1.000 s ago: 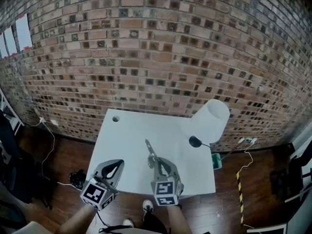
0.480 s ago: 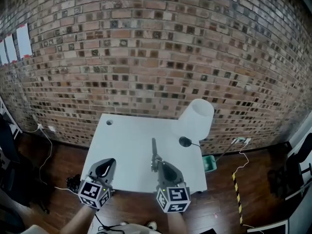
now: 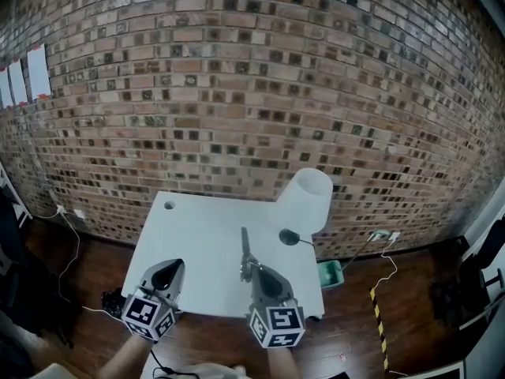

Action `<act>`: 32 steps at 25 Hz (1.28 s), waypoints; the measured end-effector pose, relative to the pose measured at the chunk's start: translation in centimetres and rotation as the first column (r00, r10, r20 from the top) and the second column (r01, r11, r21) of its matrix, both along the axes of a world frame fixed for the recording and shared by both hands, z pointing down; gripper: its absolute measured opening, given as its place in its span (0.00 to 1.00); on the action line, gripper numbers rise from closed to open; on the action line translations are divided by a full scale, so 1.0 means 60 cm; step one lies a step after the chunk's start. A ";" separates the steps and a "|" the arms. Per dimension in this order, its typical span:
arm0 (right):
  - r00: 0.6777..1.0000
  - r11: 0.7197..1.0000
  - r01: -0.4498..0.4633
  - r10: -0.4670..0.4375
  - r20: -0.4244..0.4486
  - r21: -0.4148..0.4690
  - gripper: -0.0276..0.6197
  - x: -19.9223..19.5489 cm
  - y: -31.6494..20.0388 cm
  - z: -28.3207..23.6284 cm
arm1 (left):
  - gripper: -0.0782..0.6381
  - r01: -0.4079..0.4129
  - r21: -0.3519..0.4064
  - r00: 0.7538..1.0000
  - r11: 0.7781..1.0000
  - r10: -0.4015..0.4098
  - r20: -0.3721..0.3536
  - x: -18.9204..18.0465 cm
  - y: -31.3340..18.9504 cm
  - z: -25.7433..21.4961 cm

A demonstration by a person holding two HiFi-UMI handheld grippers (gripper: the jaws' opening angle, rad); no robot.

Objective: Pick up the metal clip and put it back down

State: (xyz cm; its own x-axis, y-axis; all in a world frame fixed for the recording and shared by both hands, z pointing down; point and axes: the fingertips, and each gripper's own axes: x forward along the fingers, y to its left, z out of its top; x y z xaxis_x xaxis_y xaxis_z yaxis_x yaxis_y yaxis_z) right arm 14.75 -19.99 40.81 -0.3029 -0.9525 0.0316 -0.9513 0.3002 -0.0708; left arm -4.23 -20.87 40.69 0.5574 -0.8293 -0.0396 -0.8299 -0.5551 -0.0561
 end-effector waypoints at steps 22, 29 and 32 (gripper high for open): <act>0.982 0.998 -0.064 0.062 -0.179 -0.003 0.05 -0.055 0.033 -0.015 | 0.12 -0.070 -0.055 0.997 0.996 0.068 -0.024 -0.072 0.029 0.021; 0.968 0.998 -0.033 0.019 -0.250 -0.053 0.05 -0.085 -0.006 0.028 | 0.12 -0.068 -0.096 0.998 0.993 0.067 -0.012 -0.085 0.003 0.061; 0.941 0.997 -0.012 -0.016 -0.339 -0.080 0.05 -0.091 -0.049 0.060 | 0.12 -0.052 -0.111 0.999 0.992 0.052 -0.003 -0.081 -0.031 0.070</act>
State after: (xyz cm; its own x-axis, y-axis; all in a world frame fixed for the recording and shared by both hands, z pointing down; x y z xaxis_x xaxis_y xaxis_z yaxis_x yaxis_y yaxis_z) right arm 9.31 -22.93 44.43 -0.2628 -0.9421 0.2086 -0.9224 0.3087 0.2322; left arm -9.10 -22.72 44.86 0.5997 -0.7986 0.0514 -0.7999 -0.6001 0.0082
